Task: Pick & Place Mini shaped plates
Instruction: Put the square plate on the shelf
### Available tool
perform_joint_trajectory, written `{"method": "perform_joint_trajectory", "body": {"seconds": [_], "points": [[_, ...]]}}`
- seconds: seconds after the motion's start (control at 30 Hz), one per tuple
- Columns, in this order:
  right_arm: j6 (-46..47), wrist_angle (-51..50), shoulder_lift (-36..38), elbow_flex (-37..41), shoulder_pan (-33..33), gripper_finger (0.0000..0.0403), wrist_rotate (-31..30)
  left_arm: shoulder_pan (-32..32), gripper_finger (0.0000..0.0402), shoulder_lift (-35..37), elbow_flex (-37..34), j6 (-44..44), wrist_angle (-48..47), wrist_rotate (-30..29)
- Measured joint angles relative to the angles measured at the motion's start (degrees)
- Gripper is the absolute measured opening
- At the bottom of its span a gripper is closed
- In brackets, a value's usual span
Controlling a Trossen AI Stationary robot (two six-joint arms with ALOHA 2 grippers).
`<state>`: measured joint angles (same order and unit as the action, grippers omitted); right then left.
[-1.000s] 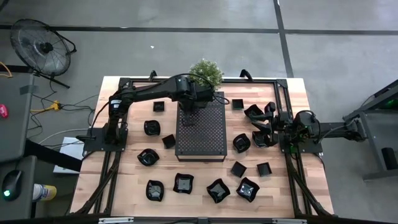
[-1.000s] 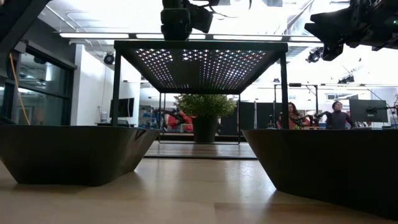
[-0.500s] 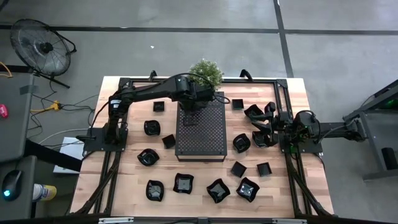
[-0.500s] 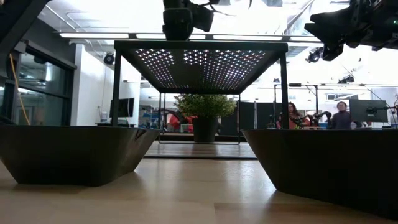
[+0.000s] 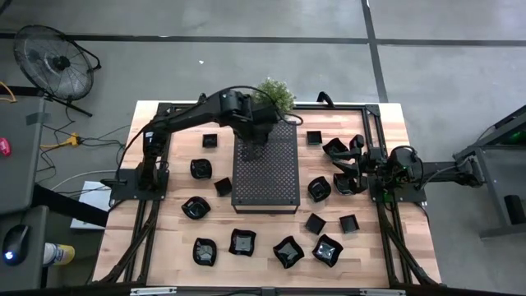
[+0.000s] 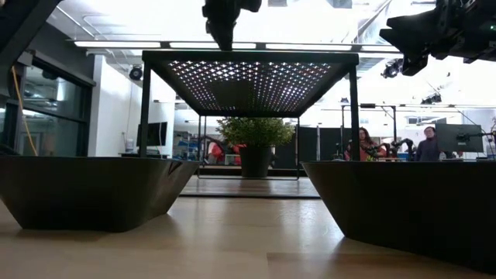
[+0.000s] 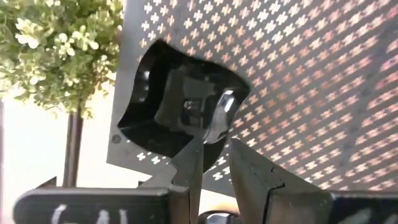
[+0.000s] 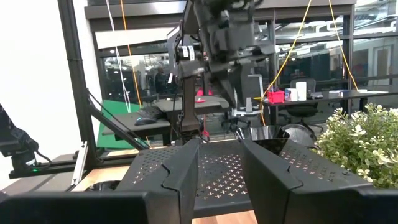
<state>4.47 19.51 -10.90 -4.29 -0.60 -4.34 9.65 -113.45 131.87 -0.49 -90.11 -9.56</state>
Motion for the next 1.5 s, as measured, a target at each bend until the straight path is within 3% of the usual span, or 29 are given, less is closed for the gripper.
{"method": "perform_joint_trajectory", "body": {"seconds": [0.27, 0.83, 1.0, 1.3, 1.5], "points": [[0.0, -0.1, 0.0, 0.0, 0.0, 0.0114, 0.0, 0.1, 0.0074, 4.0, 2.7, -8.6, 0.1, -0.5], [0.0, -0.1, 0.0, 0.0, 0.0, 0.0114, 0.0, 0.2, 0.0074, 10.9, 1.4, -13.7, 0.2, -8.7], [0.0, -0.1, 0.0, 0.0, 0.0, 0.0114, 0.0, 1.5, 0.0074, 14.5, -7.0, -16.8, 0.2, -9.4], [0.0, -0.1, 0.0, 0.0, 0.0, 0.0114, 0.0, 3.4, 0.0074, 29.0, -31.5, -28.2, 3.7, -11.8], [0.0, -0.4, 0.0, 0.0, 0.0, 0.0114, 0.0, 3.5, 0.0074, 38.2, -45.3, -37.3, 7.3, -8.5]]}}
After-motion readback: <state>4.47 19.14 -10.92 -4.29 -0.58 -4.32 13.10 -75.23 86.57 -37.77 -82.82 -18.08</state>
